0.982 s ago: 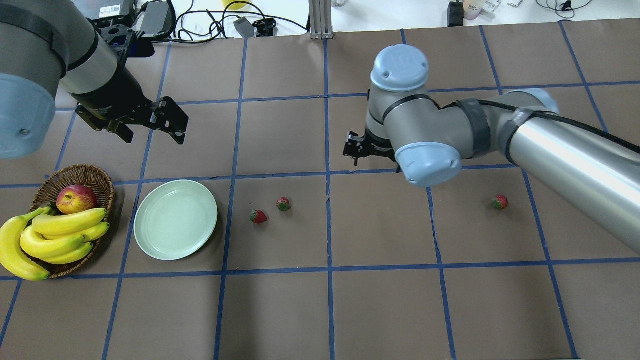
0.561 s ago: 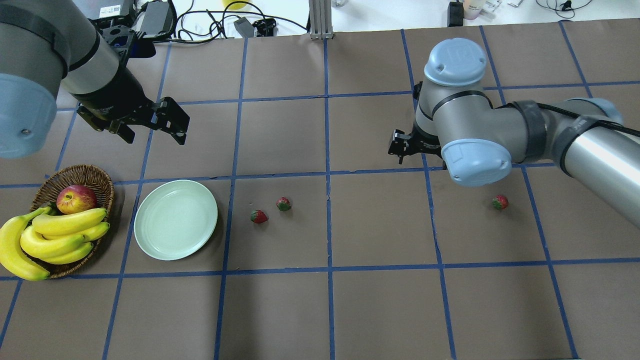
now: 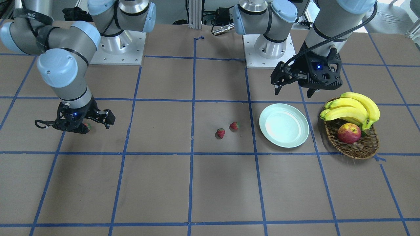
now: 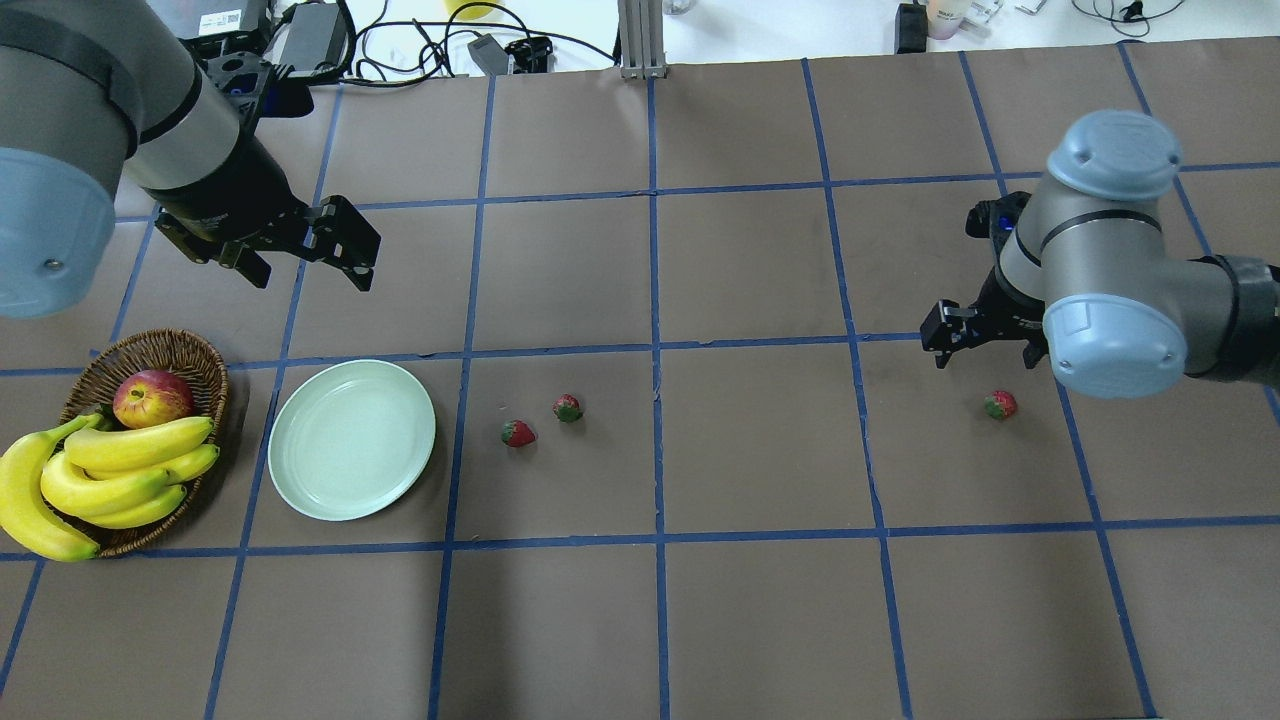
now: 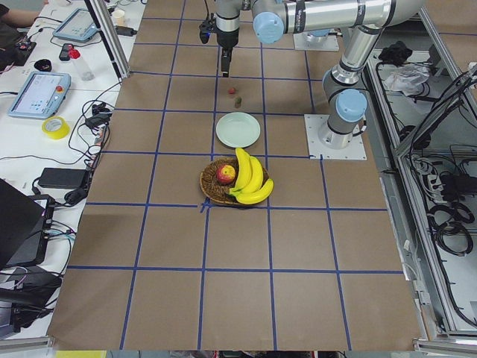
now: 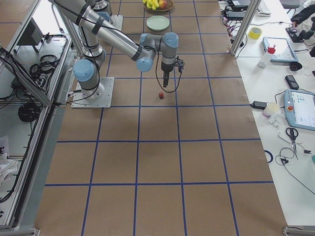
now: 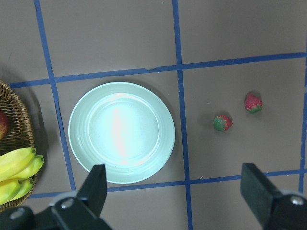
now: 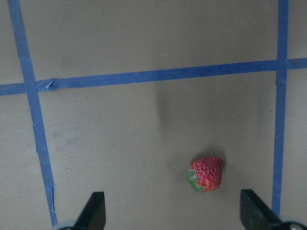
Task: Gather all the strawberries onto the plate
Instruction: 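Reach the right gripper to the farthest strawberry and grasp it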
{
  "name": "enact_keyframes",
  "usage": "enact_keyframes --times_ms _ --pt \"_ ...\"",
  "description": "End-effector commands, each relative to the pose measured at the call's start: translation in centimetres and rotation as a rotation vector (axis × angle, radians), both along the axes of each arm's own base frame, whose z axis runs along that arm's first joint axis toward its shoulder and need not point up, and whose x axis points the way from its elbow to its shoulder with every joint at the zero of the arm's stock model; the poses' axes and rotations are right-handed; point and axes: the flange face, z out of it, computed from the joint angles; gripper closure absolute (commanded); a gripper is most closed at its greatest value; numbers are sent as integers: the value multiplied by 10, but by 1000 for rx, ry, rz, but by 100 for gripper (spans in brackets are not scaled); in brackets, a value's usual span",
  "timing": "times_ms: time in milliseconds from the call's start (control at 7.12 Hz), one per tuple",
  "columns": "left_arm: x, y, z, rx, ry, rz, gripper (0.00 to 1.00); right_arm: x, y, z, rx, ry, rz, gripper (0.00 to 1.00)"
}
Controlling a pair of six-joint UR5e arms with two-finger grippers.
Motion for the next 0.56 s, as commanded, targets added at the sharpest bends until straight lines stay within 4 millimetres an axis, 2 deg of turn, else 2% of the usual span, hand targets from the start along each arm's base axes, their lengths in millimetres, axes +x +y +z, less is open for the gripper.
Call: enact_keyframes --times_ms 0,140,421 --pt "0 0 0 0 1 0 0 -47 17 -35 -46 -92 10 2" --pt "0 0 0 0 1 0 0 -60 30 -56 -36 -101 4 5" --pt "0 2 -8 14 -1 0 0 -59 33 -60 -25 -110 -7 17"
